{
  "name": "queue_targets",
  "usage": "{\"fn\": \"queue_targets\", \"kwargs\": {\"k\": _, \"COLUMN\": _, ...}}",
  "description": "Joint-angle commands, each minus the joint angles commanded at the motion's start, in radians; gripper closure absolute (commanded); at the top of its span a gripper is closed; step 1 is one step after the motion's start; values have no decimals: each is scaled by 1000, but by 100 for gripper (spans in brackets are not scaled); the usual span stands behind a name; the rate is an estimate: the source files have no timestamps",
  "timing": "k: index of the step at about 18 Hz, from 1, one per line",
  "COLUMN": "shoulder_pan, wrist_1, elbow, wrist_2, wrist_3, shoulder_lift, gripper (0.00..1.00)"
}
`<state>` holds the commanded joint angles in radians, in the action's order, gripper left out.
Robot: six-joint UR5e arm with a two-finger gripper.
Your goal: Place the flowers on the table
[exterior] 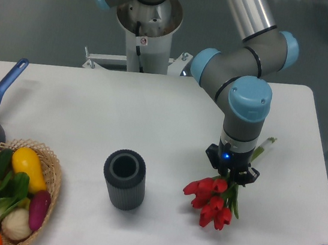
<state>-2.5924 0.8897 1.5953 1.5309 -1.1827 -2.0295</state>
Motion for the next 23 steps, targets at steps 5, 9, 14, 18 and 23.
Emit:
{"fn": "queue_targets", "kwargs": {"k": 5, "shoulder_pan": 0, "wrist_1": 0, "elbow": 5, "wrist_2": 0, "wrist_3": 0, "shoulder_lift": 2, "gripper": 0}}
{"fn": "queue_targets", "kwargs": {"k": 9, "shoulder_pan": -21, "wrist_1": -2, "elbow": 6, "wrist_2": 6, "wrist_3": 0, "shoulder_lift": 9, "gripper": 0}}
{"fn": "queue_targets", "kwargs": {"k": 14, "shoulder_pan": -55, "wrist_1": -25, "elbow": -3, "wrist_2": 44, "wrist_3": 20, "shoulder_lift": 18, "gripper": 0}}
{"fn": "queue_targets", "kwargs": {"k": 18, "shoulder_pan": -69, "wrist_1": -26, "elbow": -26, "wrist_2": 46, "wrist_3": 8, "shoulder_lift": 20, "gripper": 0}}
{"fn": "queue_targets", "kwargs": {"k": 23, "shoulder_pan": -98, "wrist_1": -23, "elbow": -46, "wrist_2": 48, "wrist_3": 8, "shoulder_lift": 21, "gripper": 0}}
